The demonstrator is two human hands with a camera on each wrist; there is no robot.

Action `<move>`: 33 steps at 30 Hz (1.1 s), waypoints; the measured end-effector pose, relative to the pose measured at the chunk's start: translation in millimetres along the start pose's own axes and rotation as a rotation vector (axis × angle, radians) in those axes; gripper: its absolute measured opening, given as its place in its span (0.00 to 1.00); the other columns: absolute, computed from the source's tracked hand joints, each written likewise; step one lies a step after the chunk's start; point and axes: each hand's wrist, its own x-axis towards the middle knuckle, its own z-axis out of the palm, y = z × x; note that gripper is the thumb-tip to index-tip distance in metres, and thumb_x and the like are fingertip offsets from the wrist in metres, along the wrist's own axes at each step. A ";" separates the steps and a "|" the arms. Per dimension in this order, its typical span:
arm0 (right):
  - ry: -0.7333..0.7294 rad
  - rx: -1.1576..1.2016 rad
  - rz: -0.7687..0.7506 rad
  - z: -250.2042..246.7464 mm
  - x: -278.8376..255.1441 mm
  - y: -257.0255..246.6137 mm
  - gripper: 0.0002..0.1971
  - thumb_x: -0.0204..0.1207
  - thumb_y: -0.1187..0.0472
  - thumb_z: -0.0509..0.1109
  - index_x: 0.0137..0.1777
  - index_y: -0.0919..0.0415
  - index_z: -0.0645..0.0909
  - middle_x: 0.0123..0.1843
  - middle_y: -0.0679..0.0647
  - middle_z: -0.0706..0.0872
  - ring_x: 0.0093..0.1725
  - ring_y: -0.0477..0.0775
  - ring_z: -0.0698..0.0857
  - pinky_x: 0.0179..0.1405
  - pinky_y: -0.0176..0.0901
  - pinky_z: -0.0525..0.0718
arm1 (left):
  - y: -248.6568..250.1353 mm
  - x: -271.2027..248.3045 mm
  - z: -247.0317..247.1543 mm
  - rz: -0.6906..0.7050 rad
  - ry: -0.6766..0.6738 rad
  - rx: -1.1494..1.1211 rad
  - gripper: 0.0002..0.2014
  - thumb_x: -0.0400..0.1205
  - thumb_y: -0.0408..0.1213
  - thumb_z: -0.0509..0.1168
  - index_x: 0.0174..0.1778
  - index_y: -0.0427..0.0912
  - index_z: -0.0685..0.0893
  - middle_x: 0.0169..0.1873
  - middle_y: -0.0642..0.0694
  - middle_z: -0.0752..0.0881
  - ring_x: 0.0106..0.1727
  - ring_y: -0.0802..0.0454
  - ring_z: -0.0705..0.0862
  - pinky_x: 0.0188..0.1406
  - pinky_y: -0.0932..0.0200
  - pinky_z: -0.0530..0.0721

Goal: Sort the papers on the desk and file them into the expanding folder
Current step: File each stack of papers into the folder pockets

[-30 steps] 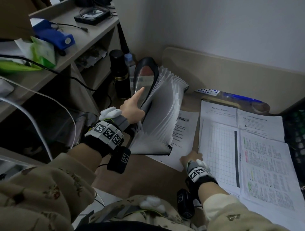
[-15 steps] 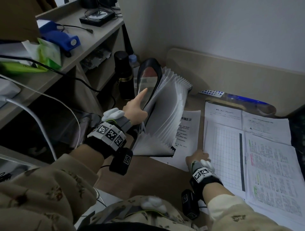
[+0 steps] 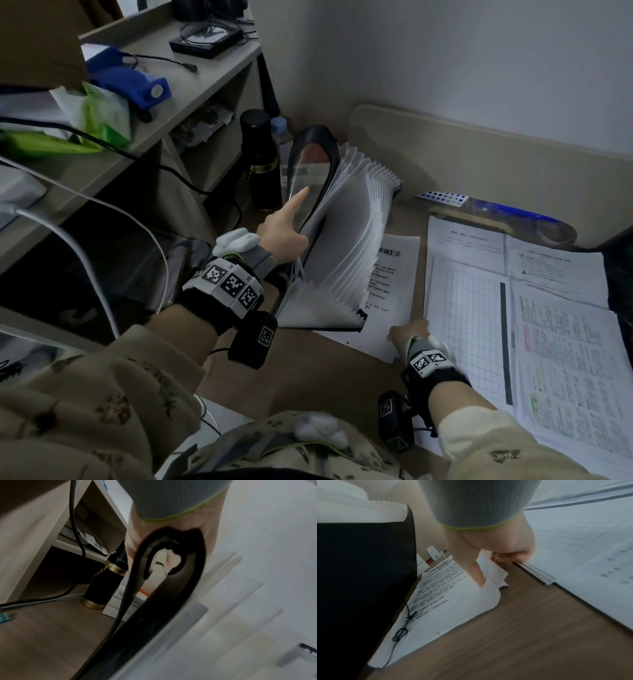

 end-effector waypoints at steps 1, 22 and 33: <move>-0.023 0.034 -0.035 1.1 1.4 1.6 0.25 0.76 0.61 0.67 0.71 0.69 0.68 0.67 0.64 0.80 0.65 0.63 0.80 0.65 0.47 0.77 | -0.3 0.0 -0.3 -0.001 0.000 0.001 0.46 0.71 0.26 0.59 0.82 0.69 0.55 0.73 0.44 0.76 0.50 0.36 0.85 0.40 0.55 0.77; 0.068 0.027 -0.152 -30.4 0.9 15.3 0.20 0.87 0.58 0.52 0.65 0.71 0.78 0.65 0.69 0.82 0.64 0.68 0.80 0.60 0.47 0.76 | 3.6 -0.9 6.6 0.007 -0.001 0.024 0.46 0.72 0.26 0.60 0.82 0.68 0.54 0.72 0.45 0.77 0.48 0.41 0.84 0.42 0.56 0.77; -0.051 0.268 -0.071 -39.4 8.6 45.1 0.23 0.78 0.48 0.68 0.61 0.69 0.78 0.57 0.66 0.84 0.55 0.68 0.83 0.55 0.59 0.86 | 12.2 -4.7 14.3 -0.013 0.004 0.075 0.46 0.72 0.25 0.59 0.82 0.69 0.54 0.72 0.43 0.76 0.53 0.39 0.83 0.44 0.56 0.76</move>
